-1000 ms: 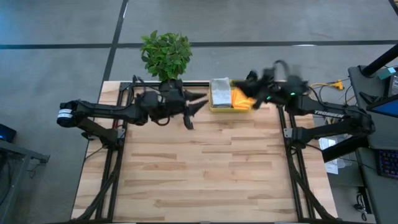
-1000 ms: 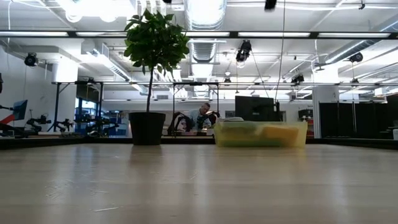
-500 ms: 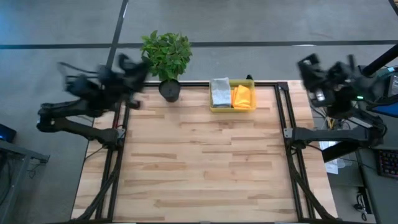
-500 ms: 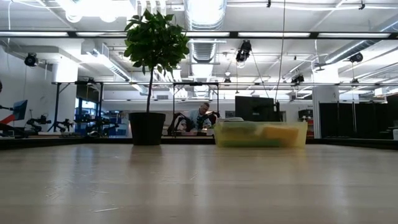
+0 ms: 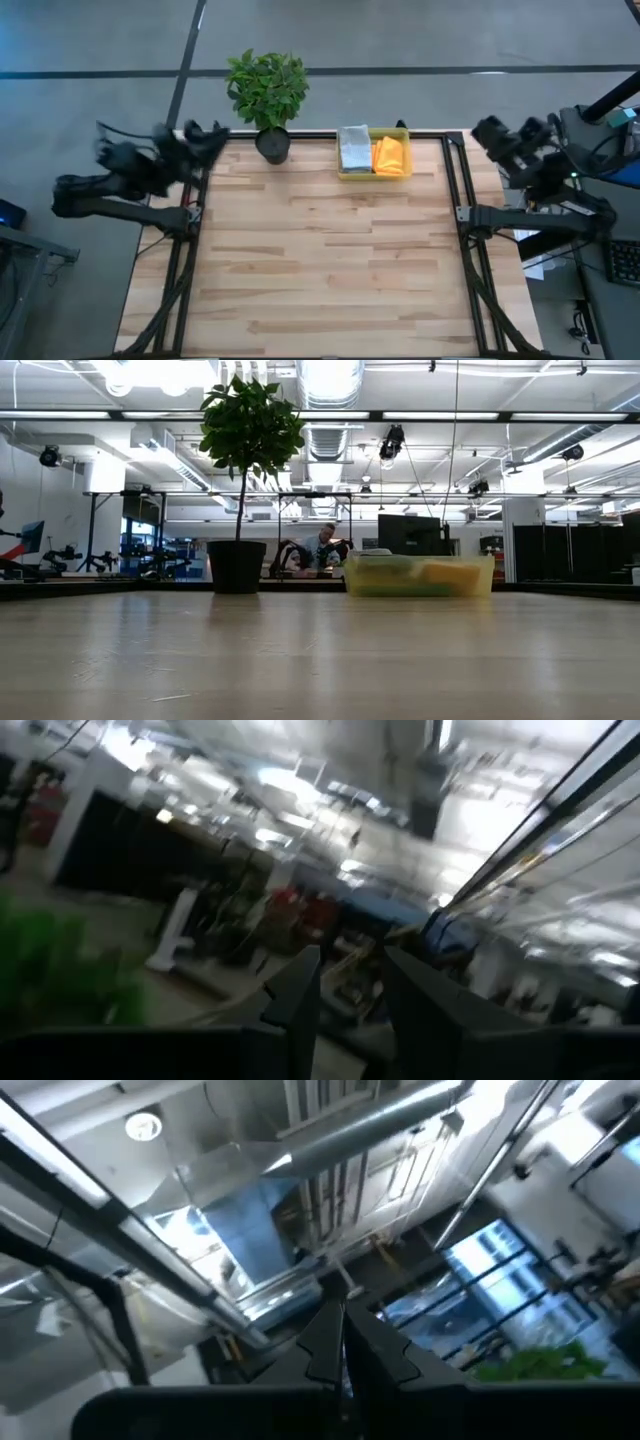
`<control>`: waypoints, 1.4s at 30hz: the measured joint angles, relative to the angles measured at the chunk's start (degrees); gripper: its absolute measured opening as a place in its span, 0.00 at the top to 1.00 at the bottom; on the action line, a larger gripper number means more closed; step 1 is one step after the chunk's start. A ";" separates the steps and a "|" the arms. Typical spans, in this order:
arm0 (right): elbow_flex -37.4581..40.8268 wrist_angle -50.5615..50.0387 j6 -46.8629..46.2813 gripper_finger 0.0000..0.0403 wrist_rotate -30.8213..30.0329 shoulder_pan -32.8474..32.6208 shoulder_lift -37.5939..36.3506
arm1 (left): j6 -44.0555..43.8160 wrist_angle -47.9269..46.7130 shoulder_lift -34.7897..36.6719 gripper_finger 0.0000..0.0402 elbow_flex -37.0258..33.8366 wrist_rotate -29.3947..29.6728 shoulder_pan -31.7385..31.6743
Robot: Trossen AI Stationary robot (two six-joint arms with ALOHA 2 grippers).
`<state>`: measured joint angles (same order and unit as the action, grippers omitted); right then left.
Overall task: Fold microfiber towels
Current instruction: Return to Home Position
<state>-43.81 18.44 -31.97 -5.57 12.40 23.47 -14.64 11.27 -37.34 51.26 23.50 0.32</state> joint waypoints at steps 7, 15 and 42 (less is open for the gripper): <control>4.74 2.38 -0.09 0.98 -3.46 -6.62 -6.48 | -6.17 5.45 7.80 0.76 -14.17 11.35 7.03; 14.04 5.16 -5.16 0.98 -7.86 -12.18 -9.28 | -2.76 13.23 13.63 0.76 -22.68 17.91 11.77; 16.30 -22.94 0.01 0.98 -26.13 -31.13 -23.43 | -6.25 -5.13 35.69 0.76 -32.52 22.00 11.91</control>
<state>-27.51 -4.50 -31.96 -31.70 -18.73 0.04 -20.89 6.14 -1.66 18.74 45.50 12.23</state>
